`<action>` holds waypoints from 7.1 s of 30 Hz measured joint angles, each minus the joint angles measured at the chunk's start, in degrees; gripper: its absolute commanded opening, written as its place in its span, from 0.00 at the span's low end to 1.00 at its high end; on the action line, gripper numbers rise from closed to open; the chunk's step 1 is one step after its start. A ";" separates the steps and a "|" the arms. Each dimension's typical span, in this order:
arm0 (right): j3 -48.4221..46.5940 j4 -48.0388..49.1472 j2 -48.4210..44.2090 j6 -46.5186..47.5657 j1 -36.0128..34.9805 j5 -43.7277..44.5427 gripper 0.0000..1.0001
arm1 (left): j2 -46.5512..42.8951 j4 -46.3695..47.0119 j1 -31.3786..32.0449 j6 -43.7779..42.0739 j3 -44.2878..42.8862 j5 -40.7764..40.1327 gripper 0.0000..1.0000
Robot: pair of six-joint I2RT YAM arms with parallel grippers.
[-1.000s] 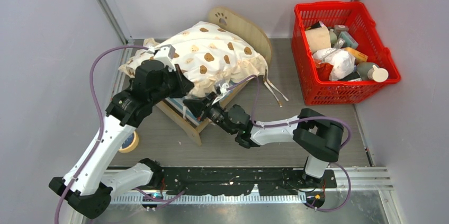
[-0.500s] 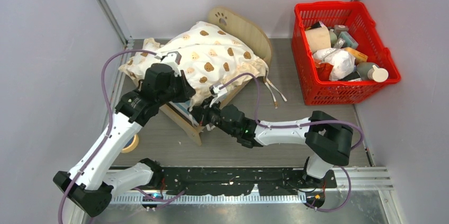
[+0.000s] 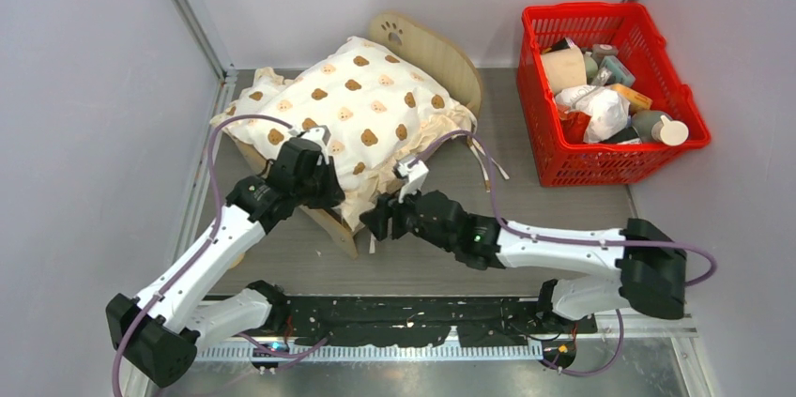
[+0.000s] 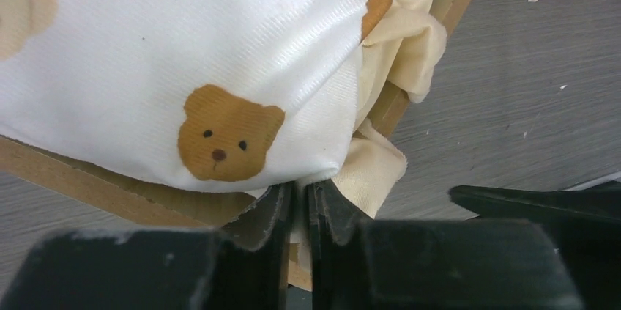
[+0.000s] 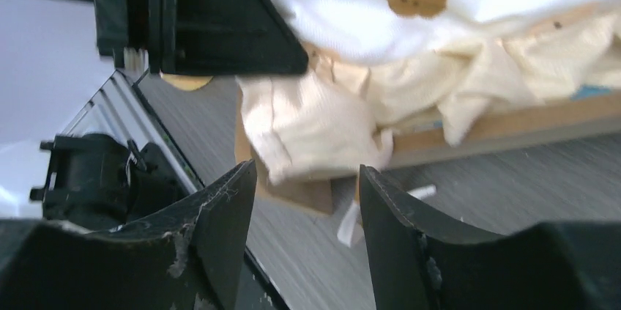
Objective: Set up the pet bed
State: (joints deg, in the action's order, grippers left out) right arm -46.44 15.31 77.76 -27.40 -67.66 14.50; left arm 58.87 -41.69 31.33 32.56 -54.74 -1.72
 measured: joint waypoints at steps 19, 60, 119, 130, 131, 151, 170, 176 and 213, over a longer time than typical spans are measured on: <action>18.43 26.10 12.76 -1.84 -0.55 -5.01 0.60 | -2.60 -9.60 15.47 -6.23 -12.59 -17.40 0.54; 10.60 -4.33 -8.50 17.40 9.94 6.73 0.55 | -5.18 -17.40 25.81 11.32 -2.34 -25.86 0.66; 17.84 59.45 36.92 35.47 0.96 -17.31 0.05 | -5.11 -15.23 21.64 18.16 3.48 -27.47 0.37; 19.52 57.75 33.18 33.03 0.17 -13.25 0.56 | -8.50 -14.62 20.57 13.44 3.45 -27.23 0.37; 18.69 56.98 33.18 33.11 0.46 -12.87 0.61 | -8.48 -14.58 20.39 13.29 3.45 -27.23 0.37; 8.28 42.88 35.39 34.56 7.43 -23.67 0.11 | -10.29 -14.32 19.54 9.99 2.10 -26.97 0.45; 20.04 33.83 12.09 22.25 -6.40 -11.23 0.05 | -26.73 -7.74 19.54 15.63 16.76 -15.82 0.61; 24.57 28.79 3.30 16.90 -8.81 -0.26 0.05 | -24.76 -5.55 20.83 17.09 17.90 -12.96 0.63; 29.64 28.48 -3.26 5.16 -18.80 14.82 0.05 | -3.41 1.33 35.87 28.41 13.68 -18.88 0.65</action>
State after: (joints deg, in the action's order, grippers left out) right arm -16.80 43.79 74.50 -22.24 -86.46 29.32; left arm 55.46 -40.36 67.20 60.97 -41.06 -20.60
